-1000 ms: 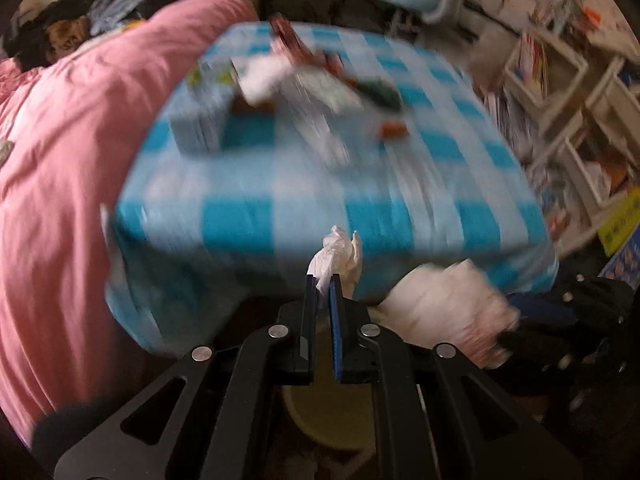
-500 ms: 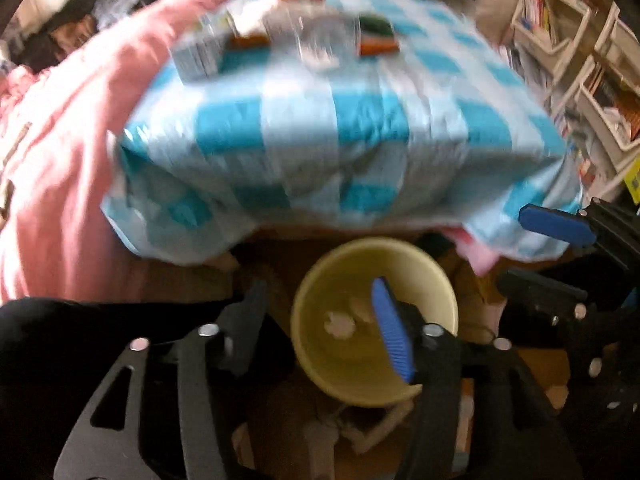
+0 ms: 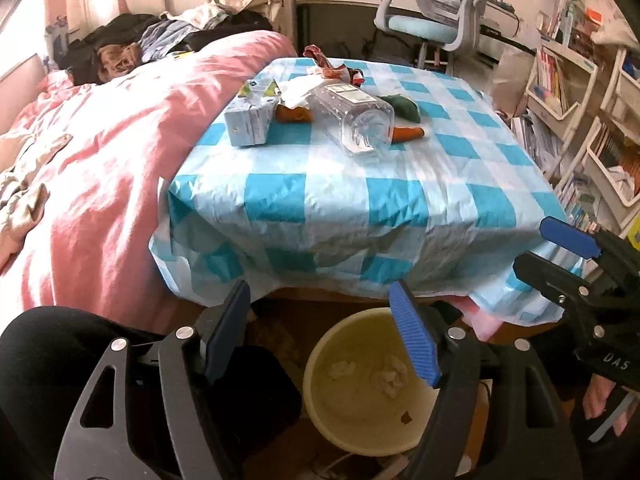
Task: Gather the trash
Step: 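Carry tissue and bag over the yellow wastebasket and open both tools, then reach the left tool to the milk carton while the right tool reaches the orange snack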
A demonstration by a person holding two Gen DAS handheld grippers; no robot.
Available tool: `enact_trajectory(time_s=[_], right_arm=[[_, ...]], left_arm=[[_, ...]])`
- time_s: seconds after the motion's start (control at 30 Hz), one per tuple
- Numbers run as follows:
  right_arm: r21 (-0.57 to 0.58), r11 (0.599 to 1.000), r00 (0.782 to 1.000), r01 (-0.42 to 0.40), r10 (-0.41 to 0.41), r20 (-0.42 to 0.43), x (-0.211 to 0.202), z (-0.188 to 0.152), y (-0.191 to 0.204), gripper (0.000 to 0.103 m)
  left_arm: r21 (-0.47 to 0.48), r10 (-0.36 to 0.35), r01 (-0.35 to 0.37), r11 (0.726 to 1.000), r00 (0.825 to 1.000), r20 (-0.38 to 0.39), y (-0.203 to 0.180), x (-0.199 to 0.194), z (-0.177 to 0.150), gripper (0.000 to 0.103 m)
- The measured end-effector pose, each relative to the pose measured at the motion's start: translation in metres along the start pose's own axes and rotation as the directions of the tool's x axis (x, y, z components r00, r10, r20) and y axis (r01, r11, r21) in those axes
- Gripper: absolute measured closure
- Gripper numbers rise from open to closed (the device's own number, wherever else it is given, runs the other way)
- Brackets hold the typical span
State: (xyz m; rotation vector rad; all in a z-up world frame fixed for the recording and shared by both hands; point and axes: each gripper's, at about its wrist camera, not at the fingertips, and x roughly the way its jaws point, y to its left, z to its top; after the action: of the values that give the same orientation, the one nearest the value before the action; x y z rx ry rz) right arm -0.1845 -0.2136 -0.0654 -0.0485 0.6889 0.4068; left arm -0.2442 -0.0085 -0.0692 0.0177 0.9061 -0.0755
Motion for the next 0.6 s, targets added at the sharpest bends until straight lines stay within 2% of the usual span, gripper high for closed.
enact_trajectory(time_s=[0.27,0.6], right_arm=[[-0.033,0.999,1.0,0.014,-0.013,0.019,0.005,0.002,0.005,0.036],[-0.101,0.994,1.0,0.029,-0.028,0.01,0.01,0.001,0.018,0.03]], left_arm=[[-0.018,0.004,-0.004,1.0,0.999,0.035,0.0,-0.001,0.004,0.029],[-0.041,0.002,-0.001,0.999,1.0,0.025,0.003,0.005,0.006,0.022]])
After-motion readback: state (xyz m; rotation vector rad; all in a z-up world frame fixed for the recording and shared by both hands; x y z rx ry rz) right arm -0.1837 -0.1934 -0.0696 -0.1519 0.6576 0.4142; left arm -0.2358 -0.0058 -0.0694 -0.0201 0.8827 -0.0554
